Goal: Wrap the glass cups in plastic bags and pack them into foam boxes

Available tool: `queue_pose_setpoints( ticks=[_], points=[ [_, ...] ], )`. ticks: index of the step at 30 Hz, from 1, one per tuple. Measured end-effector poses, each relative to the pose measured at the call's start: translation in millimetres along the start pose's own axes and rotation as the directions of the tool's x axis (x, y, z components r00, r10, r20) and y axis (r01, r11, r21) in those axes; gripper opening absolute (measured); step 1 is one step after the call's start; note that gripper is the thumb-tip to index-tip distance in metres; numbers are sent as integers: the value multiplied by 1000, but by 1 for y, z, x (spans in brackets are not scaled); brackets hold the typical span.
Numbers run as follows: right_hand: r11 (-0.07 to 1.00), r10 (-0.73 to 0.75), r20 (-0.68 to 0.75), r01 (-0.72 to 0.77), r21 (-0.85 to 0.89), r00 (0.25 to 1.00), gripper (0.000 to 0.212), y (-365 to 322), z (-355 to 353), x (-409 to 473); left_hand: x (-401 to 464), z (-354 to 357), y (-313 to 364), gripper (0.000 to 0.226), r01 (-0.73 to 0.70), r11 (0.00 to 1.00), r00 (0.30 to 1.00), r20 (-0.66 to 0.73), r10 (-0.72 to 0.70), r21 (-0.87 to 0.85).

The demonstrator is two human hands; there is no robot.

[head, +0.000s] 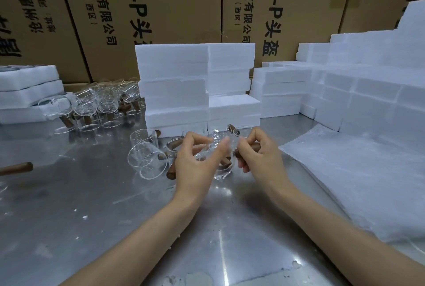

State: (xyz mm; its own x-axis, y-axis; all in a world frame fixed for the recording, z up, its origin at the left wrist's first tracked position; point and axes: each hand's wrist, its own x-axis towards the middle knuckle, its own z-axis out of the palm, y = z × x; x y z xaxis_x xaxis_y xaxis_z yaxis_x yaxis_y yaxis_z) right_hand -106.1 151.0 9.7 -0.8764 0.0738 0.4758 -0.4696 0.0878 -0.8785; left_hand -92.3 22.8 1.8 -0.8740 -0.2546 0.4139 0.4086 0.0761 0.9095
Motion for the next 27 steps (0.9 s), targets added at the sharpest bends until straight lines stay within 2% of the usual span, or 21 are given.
queue_pose_setpoints(
  ticks=[6,12,16,19,23,27],
  points=[
    [996,92,-70,-90,26,993,29,-3,-10,3,3,-4,6,21,128,977,989,100,-112,-169],
    [967,248,-117,-239,84,962,27,0,-20,10,5,-12,6,46,211,956,935,326,-138,-202],
    [927,348,-96,-327,182,933,28,4,-21,10,5,-15,5,54,139,981,911,407,-73,-136],
    [909,377,-78,-352,225,923,28,5,-21,9,2,-14,5,65,69,995,914,404,-35,-70],
    [922,351,-79,-329,206,933,27,3,-18,7,-2,-12,3,64,-21,1000,933,360,15,13],
    [959,265,-102,-250,136,959,24,0,-15,4,-5,-8,2,65,-80,994,946,320,52,75]
  ],
)
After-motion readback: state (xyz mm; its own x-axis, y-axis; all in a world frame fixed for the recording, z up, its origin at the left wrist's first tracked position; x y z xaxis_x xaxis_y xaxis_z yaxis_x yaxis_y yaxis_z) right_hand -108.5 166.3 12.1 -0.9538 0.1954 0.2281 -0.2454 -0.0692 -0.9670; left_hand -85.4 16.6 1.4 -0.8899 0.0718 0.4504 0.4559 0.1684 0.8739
